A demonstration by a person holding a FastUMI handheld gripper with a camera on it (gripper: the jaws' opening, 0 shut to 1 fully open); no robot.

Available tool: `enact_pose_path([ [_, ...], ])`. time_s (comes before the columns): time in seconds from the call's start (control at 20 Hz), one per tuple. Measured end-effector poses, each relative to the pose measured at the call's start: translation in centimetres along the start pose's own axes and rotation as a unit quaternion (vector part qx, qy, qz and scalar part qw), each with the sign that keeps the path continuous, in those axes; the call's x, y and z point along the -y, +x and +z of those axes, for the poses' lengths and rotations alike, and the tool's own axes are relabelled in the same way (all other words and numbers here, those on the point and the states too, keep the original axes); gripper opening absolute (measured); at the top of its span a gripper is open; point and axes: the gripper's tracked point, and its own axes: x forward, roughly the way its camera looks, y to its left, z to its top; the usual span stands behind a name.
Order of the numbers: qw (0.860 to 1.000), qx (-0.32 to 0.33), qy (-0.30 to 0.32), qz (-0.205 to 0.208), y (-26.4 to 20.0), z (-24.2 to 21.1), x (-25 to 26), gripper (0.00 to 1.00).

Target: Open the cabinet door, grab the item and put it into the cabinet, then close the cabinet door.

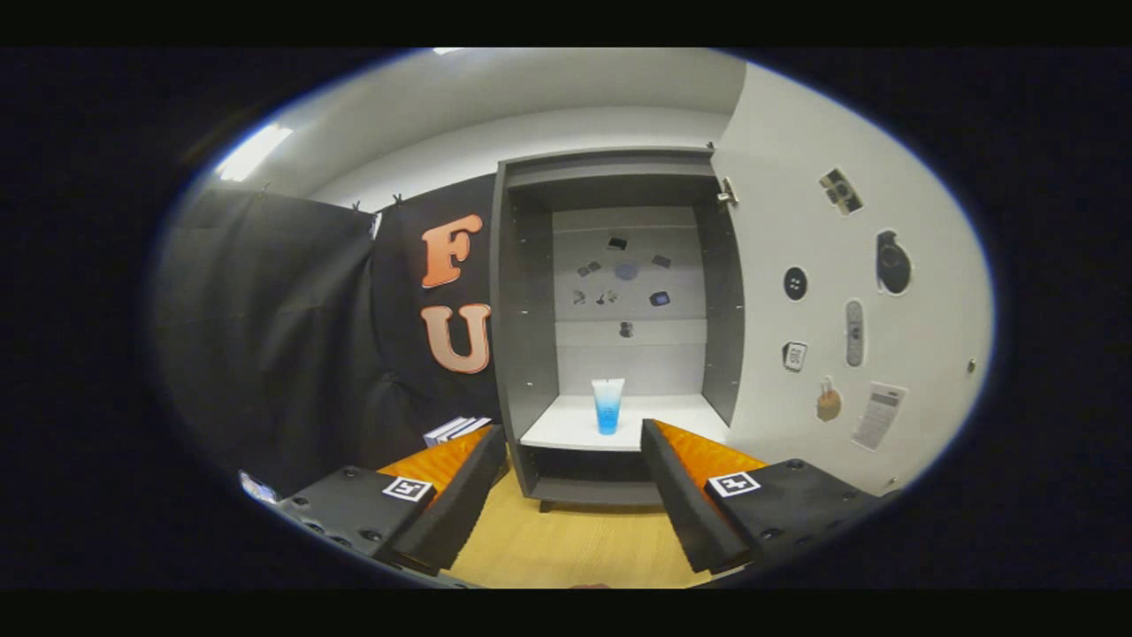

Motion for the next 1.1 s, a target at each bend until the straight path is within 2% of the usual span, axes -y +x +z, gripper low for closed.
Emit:
enact_pose_path([
  [0.35, 0.998, 0.030, -0.002, -0.046, -8.7, 2.5, 6.6, 0.98],
  [0.7, 0.998, 0.037, 0.005, -0.053, -16.1, 2.9, 13.8, 0.98],
  [0.85, 0.994, 0.043, 0.005, -0.102, -18.0, 3.2, 18.7, 0.98],
  [1.1, 0.979, 0.050, 0.016, -0.199, -19.2, 1.9, 27.1, 0.98],
])
